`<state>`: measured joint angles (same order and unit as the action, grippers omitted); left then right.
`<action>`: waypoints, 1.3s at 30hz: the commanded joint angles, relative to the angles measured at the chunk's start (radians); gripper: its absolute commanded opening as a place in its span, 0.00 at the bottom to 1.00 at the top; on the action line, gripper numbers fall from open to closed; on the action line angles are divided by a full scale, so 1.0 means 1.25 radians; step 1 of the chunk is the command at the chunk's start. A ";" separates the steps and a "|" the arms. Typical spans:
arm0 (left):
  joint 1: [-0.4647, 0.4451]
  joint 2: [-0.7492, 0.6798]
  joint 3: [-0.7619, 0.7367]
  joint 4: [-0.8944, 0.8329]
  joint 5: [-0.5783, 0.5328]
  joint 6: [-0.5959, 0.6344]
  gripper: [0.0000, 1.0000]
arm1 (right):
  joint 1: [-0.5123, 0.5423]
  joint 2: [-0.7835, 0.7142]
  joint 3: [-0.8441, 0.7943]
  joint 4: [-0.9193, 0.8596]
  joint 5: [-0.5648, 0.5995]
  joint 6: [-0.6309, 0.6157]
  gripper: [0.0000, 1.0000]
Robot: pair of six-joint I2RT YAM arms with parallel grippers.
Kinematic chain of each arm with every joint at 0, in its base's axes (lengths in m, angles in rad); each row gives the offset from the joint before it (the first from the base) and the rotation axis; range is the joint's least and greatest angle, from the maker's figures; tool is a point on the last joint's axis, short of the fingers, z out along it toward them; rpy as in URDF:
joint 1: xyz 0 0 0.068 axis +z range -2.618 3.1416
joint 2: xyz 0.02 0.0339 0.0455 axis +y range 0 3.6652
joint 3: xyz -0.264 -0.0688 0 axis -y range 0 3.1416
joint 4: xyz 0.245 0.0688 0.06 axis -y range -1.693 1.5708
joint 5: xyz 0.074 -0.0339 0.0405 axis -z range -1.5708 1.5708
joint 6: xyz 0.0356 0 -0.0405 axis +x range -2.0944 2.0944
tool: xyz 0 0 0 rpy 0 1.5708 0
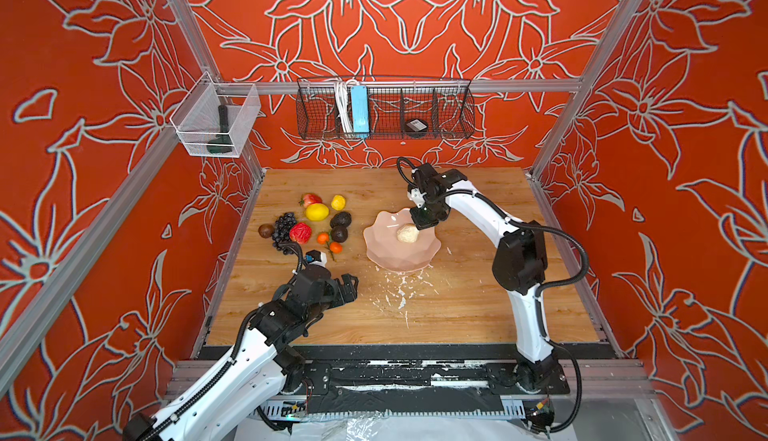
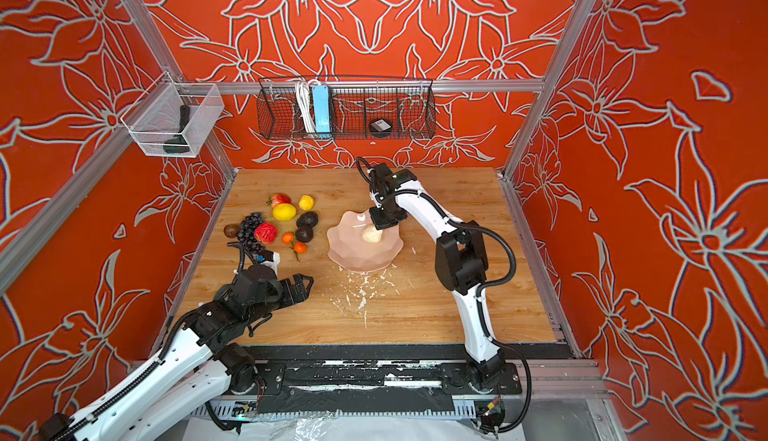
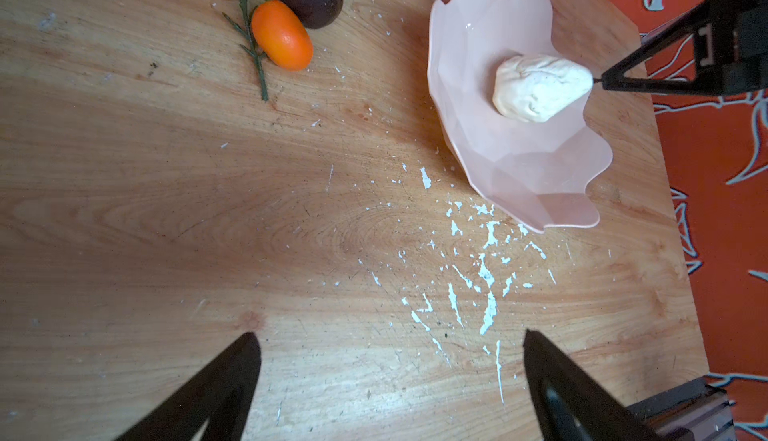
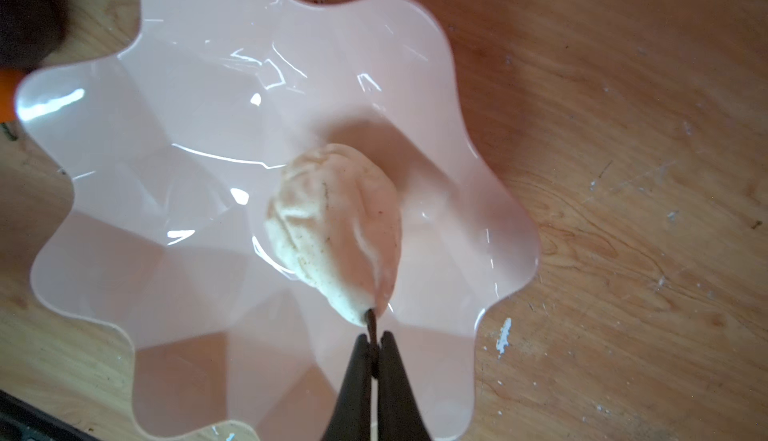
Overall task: Place and organize the fake fruits in the fruit bowl
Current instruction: 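Lower white pear into bowl center and open the right gripper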
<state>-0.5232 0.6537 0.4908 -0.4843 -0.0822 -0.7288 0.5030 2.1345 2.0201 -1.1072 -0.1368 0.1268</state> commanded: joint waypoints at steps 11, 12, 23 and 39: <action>0.005 -0.010 -0.001 -0.002 -0.012 0.001 0.98 | -0.017 -0.031 -0.043 0.001 0.003 -0.027 0.00; 0.004 -0.010 -0.002 -0.002 -0.012 0.001 0.98 | -0.018 -0.024 -0.037 -0.001 0.000 -0.031 0.00; 0.004 -0.006 -0.005 0.002 -0.014 0.001 0.98 | -0.023 0.027 0.007 -0.014 -0.007 -0.053 0.02; 0.005 -0.011 -0.010 0.002 -0.018 0.000 0.98 | -0.030 0.098 0.097 -0.011 0.016 -0.058 0.11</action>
<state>-0.5228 0.6495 0.4908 -0.4843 -0.0853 -0.7288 0.4721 2.2219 2.1044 -1.1049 -0.1322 0.0784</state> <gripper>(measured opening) 0.983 0.102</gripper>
